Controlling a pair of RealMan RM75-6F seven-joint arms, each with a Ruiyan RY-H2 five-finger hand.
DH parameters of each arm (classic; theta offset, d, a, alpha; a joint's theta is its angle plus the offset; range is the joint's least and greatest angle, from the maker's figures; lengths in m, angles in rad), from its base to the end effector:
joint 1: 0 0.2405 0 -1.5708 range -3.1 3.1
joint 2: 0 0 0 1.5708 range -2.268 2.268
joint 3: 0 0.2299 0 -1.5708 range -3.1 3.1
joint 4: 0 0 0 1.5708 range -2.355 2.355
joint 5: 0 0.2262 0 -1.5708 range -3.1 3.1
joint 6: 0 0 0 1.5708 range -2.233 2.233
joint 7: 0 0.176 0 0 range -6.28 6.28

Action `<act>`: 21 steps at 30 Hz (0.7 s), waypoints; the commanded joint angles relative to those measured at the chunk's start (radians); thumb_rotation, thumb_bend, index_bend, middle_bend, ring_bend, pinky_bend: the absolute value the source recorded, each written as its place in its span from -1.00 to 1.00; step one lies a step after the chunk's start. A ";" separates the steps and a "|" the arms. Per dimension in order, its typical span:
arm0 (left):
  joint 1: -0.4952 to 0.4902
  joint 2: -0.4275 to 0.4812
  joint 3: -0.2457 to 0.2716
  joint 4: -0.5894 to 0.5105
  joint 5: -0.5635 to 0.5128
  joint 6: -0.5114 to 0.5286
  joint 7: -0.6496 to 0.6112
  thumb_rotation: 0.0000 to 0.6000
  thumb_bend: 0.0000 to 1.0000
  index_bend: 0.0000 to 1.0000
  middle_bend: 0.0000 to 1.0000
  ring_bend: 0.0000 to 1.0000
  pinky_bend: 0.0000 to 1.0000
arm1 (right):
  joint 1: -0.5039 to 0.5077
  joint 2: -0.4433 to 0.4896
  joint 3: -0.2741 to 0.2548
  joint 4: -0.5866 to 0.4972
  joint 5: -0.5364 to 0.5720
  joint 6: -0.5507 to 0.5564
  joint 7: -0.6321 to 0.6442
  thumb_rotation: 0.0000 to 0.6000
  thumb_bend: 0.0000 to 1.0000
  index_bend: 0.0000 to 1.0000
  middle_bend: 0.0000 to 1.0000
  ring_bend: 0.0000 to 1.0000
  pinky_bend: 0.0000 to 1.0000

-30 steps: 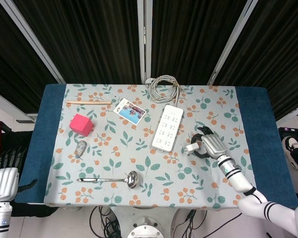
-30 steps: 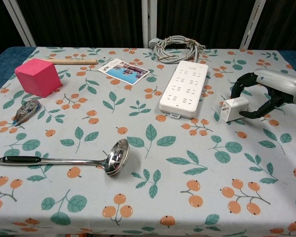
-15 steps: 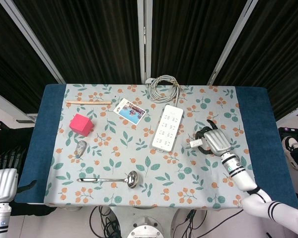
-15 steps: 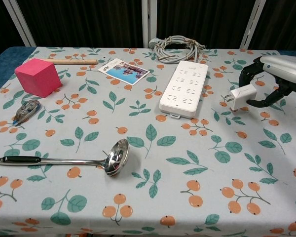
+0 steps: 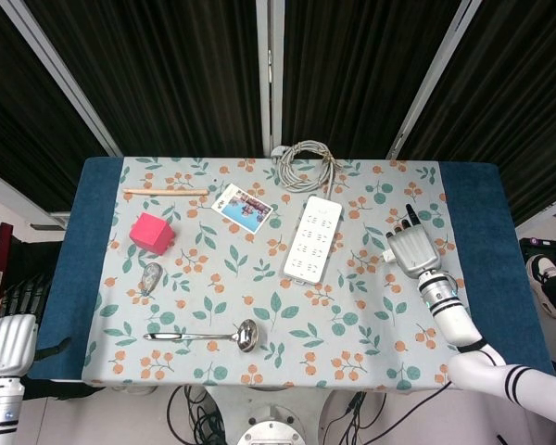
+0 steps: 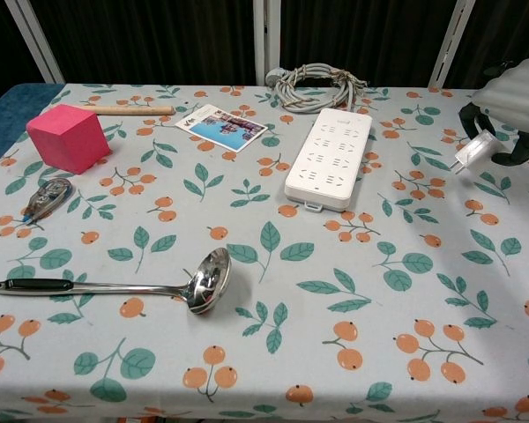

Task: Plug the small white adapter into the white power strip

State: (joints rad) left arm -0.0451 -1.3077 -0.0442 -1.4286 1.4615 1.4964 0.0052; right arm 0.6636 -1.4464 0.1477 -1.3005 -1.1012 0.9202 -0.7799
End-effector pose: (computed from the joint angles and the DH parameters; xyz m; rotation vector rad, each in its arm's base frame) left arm -0.3232 0.1994 0.0956 -1.3175 -0.9416 -0.8574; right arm -0.2209 -0.3862 0.0077 1.8559 -0.4287 0.3695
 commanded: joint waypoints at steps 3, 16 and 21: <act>-0.001 0.002 -0.001 -0.002 0.000 0.000 0.000 1.00 -1.00 -0.88 -1.00 -1.00 -1.00 | 0.034 -0.042 -0.011 0.035 0.041 0.000 -0.077 1.00 -0.35 0.35 0.13 -0.43 -1.00; 0.000 -0.001 0.001 0.007 -0.006 -0.005 -0.008 1.00 -1.00 -0.88 -1.00 -1.00 -1.00 | 0.063 -0.081 -0.030 0.036 0.109 0.020 -0.164 1.00 -0.35 -0.14 -0.10 -0.63 -1.00; 0.001 -0.004 0.001 0.014 -0.008 -0.005 -0.015 1.00 -1.00 -0.88 -1.00 -1.00 -1.00 | 0.063 -0.072 -0.038 0.014 0.125 0.029 -0.168 1.00 -0.35 -0.33 -0.20 -0.71 -1.00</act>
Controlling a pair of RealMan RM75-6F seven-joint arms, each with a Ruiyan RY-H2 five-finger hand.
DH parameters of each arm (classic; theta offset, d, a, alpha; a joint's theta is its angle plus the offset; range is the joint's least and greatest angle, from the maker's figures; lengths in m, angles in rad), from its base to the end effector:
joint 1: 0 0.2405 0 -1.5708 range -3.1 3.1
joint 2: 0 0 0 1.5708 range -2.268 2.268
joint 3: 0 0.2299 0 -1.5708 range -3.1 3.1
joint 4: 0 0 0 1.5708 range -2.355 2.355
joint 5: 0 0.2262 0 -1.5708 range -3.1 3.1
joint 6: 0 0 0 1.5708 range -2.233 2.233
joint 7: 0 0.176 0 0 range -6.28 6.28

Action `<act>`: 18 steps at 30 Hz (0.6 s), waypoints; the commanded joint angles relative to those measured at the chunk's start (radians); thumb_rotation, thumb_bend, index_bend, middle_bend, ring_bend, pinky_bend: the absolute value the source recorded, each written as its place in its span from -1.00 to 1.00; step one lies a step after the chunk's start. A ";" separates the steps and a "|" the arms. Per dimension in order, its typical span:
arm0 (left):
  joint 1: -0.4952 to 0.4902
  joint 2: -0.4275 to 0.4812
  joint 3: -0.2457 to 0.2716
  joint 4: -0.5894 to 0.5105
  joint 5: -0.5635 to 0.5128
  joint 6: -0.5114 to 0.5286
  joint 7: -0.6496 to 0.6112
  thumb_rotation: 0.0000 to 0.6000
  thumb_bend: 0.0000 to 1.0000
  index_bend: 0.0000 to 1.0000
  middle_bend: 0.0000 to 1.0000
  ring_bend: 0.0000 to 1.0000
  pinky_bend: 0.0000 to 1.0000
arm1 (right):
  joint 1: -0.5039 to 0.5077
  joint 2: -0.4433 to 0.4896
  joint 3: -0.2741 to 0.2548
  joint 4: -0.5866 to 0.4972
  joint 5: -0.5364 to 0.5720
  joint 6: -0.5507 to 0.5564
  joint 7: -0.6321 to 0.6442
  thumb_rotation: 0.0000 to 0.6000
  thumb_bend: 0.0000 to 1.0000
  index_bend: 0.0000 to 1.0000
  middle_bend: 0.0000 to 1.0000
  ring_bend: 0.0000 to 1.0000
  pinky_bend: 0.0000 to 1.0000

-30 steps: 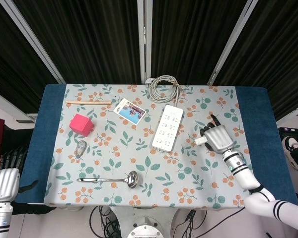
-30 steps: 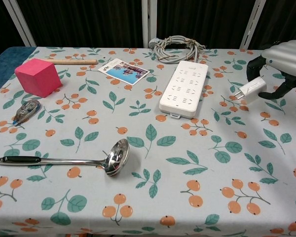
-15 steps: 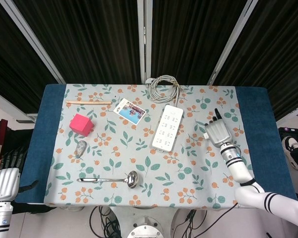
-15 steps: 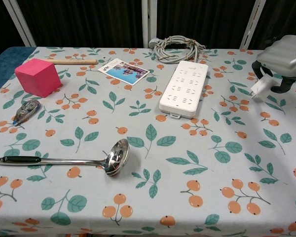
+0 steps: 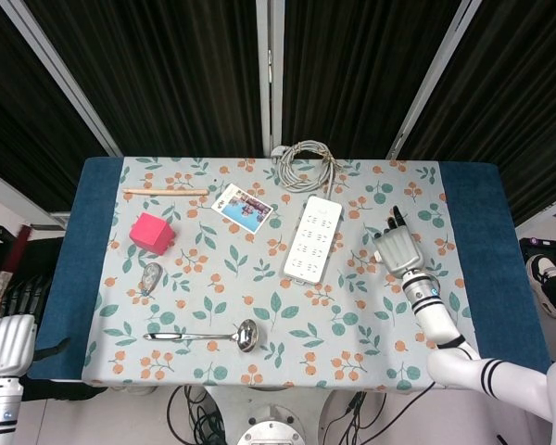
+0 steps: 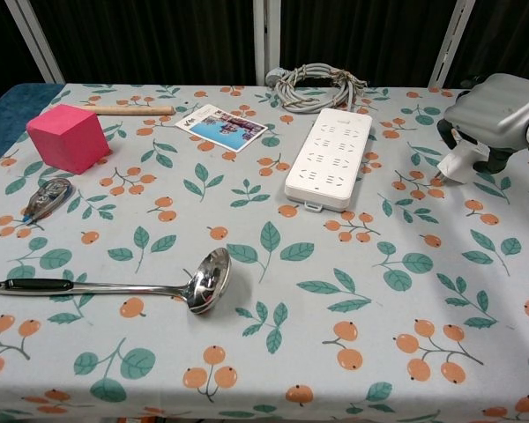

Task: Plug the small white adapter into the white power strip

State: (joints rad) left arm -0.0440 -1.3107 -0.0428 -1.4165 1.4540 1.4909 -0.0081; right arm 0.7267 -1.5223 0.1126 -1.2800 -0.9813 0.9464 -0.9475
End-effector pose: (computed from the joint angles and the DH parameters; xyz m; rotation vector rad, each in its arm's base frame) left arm -0.3272 0.1987 0.0954 -1.3113 -0.9529 -0.8520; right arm -0.2087 -0.3873 -0.0171 1.8752 -0.3594 0.2811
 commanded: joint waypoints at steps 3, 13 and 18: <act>0.000 -0.002 0.000 0.004 0.002 0.001 -0.002 1.00 -1.00 -0.88 -1.00 -1.00 -1.00 | 0.000 0.008 -0.007 -0.014 0.013 0.005 0.003 1.00 -0.35 -0.38 -0.24 -0.73 -1.00; 0.000 -0.001 -0.001 0.004 0.004 0.005 -0.002 1.00 -1.00 -0.88 -1.00 -1.00 -1.00 | -0.004 0.026 -0.017 -0.051 0.022 0.022 0.033 1.00 -0.35 -0.55 -0.32 -0.80 -1.00; 0.000 0.000 -0.002 0.003 0.007 0.009 0.001 1.00 -1.00 -0.88 -1.00 -1.00 -1.00 | -0.025 0.073 -0.017 -0.139 -0.007 0.079 0.062 1.00 -0.35 -0.75 -0.42 -0.90 -1.00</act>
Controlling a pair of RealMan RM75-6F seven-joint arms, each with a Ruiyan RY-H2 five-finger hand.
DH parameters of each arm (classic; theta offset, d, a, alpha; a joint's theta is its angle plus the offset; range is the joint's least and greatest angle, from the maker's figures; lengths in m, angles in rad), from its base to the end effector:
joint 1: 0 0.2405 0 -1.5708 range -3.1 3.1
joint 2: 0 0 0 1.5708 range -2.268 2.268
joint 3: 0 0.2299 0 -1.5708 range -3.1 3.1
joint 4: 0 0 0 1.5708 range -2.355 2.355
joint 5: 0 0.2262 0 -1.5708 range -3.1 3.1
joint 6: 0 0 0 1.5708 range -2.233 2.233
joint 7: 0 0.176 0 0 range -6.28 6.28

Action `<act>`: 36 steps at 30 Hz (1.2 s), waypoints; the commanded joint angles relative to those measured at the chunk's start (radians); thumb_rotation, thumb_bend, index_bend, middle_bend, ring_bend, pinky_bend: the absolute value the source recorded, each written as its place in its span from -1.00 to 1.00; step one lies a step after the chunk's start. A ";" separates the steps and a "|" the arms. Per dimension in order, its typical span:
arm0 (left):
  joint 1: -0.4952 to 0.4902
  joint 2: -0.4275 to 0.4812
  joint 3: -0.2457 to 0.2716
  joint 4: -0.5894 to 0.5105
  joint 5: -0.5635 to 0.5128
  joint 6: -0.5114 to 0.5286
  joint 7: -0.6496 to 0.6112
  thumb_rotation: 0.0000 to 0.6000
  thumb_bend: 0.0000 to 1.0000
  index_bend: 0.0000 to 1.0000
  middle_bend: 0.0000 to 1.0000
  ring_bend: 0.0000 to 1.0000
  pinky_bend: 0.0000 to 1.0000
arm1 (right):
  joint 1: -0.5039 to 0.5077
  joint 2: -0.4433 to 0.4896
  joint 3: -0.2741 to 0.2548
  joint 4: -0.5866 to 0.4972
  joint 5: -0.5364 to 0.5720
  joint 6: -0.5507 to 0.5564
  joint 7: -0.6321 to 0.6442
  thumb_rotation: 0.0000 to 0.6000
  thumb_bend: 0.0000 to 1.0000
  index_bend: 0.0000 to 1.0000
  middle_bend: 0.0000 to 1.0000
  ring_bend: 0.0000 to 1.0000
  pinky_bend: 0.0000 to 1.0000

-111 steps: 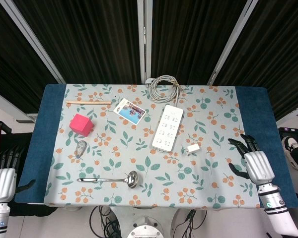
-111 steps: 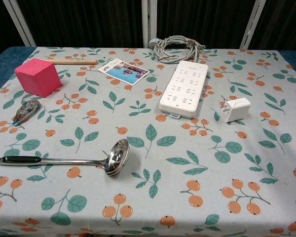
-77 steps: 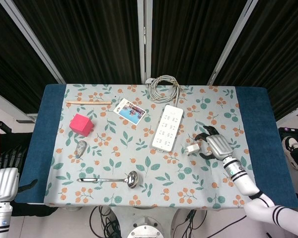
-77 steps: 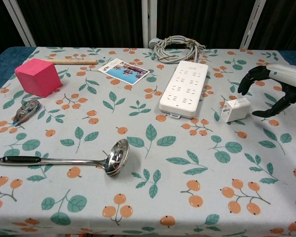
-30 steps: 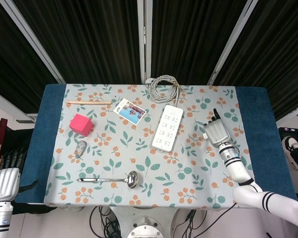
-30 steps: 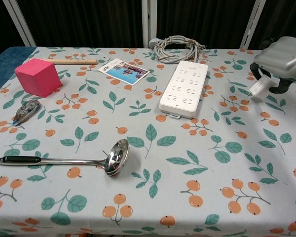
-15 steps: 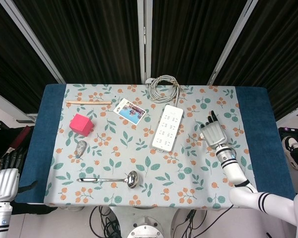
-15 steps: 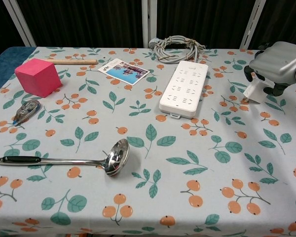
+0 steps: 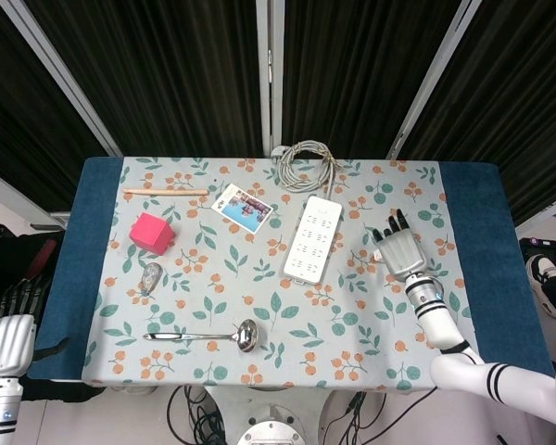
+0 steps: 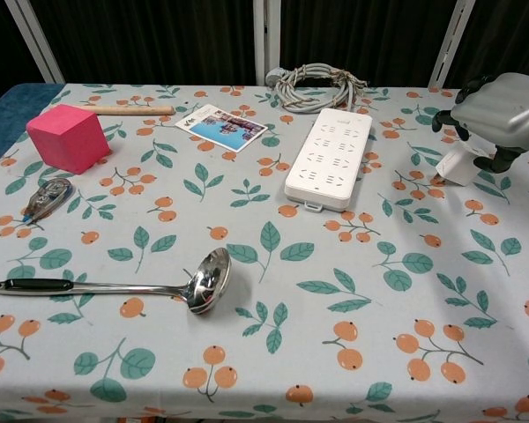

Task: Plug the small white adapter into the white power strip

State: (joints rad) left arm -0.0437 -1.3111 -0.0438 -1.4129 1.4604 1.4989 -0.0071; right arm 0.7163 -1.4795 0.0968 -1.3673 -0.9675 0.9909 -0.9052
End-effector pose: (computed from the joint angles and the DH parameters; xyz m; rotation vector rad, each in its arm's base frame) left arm -0.3263 0.1989 0.0967 -1.3130 -0.9406 -0.8572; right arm -0.2045 -0.3764 -0.0099 1.8605 -0.4249 0.3342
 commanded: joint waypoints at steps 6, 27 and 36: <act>0.001 0.002 -0.002 -0.004 0.004 0.009 0.002 1.00 -1.00 -0.88 -1.00 -1.00 -1.00 | -0.046 0.125 0.006 -0.235 -0.080 0.077 0.124 1.00 -0.35 -0.79 -0.47 -0.94 -1.00; 0.007 0.011 -0.003 -0.032 0.000 0.015 0.027 1.00 -1.00 -0.88 -1.00 -1.00 -1.00 | 0.144 -0.200 0.098 0.063 -0.341 -0.239 0.889 1.00 -0.14 -0.78 -0.40 -0.94 -1.00; 0.005 0.013 -0.005 -0.026 -0.010 0.004 0.016 1.00 -1.00 -0.88 -1.00 -1.00 -1.00 | 0.189 -0.273 0.097 0.187 -0.354 -0.251 0.883 1.00 -0.14 -0.76 -0.40 -0.94 -1.00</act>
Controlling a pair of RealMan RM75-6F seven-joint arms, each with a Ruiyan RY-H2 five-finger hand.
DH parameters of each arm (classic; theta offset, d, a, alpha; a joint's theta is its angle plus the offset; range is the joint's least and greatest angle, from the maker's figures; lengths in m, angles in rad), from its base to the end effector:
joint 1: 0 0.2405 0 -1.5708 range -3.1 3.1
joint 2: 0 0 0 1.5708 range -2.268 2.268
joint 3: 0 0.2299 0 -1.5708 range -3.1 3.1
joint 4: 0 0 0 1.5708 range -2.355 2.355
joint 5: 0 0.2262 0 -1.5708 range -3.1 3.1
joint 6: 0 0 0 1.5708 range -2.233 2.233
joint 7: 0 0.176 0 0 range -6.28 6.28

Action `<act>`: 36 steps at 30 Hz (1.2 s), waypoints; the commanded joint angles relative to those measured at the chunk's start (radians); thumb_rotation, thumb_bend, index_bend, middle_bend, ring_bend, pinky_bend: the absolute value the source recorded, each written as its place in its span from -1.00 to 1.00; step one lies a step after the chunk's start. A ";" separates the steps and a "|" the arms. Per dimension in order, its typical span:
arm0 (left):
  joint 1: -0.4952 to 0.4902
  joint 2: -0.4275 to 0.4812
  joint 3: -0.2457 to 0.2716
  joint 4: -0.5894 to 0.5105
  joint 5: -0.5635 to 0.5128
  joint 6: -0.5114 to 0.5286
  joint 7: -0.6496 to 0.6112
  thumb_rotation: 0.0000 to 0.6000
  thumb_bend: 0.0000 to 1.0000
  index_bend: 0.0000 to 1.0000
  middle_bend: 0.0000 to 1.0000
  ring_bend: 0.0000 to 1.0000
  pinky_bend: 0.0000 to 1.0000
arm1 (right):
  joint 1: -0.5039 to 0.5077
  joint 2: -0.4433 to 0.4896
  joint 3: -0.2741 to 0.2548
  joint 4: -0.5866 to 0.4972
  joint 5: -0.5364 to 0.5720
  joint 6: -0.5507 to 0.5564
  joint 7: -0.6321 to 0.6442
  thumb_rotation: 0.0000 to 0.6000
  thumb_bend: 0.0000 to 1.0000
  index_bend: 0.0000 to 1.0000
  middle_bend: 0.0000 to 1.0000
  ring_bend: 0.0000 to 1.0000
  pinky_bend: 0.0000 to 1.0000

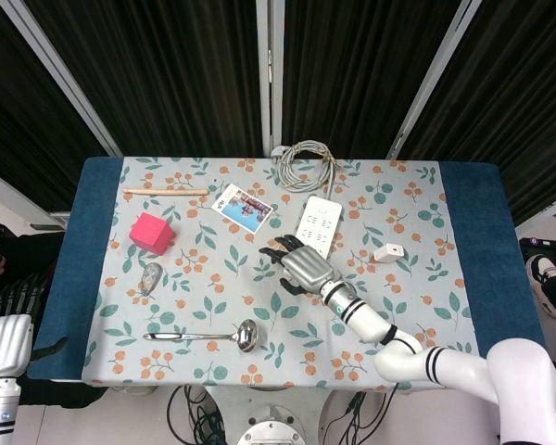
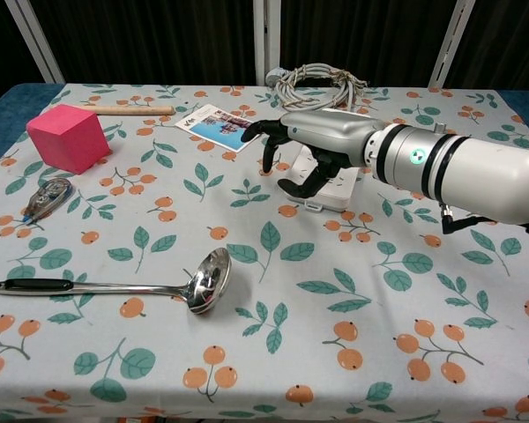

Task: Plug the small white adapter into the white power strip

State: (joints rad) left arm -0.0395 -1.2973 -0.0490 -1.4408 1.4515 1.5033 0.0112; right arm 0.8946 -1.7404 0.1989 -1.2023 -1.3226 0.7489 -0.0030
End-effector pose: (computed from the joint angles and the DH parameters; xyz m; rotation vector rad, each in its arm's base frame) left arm -0.3241 0.1985 0.1003 -1.3007 -0.9371 -0.8517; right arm -0.0686 -0.3687 -0.1117 2.1132 -1.0432 1.0378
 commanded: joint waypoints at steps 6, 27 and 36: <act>0.001 -0.008 0.000 0.017 -0.007 -0.007 -0.016 1.00 -1.00 -0.88 -1.00 -1.00 -1.00 | -0.007 0.010 -0.028 0.029 0.025 -0.013 -0.050 1.00 -0.14 -0.76 -0.36 -0.94 -1.00; 0.002 -0.014 0.002 0.031 0.010 0.007 -0.031 1.00 -1.00 -0.88 -1.00 -1.00 -1.00 | -0.217 0.231 -0.088 -0.217 -0.057 0.320 -0.074 1.00 -0.43 -0.72 -0.39 -0.93 -1.00; -0.002 -0.019 0.004 0.044 0.014 0.000 -0.042 1.00 -1.00 -0.88 -1.00 -1.00 -1.00 | -0.336 0.278 -0.041 -0.171 0.042 0.434 0.001 1.00 -0.80 -0.44 -0.33 -0.87 -1.00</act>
State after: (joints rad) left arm -0.0412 -1.3165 -0.0453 -1.3967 1.4647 1.5030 -0.0318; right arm 0.5774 -1.4680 0.1430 -1.4058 -1.3039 1.1805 -0.0277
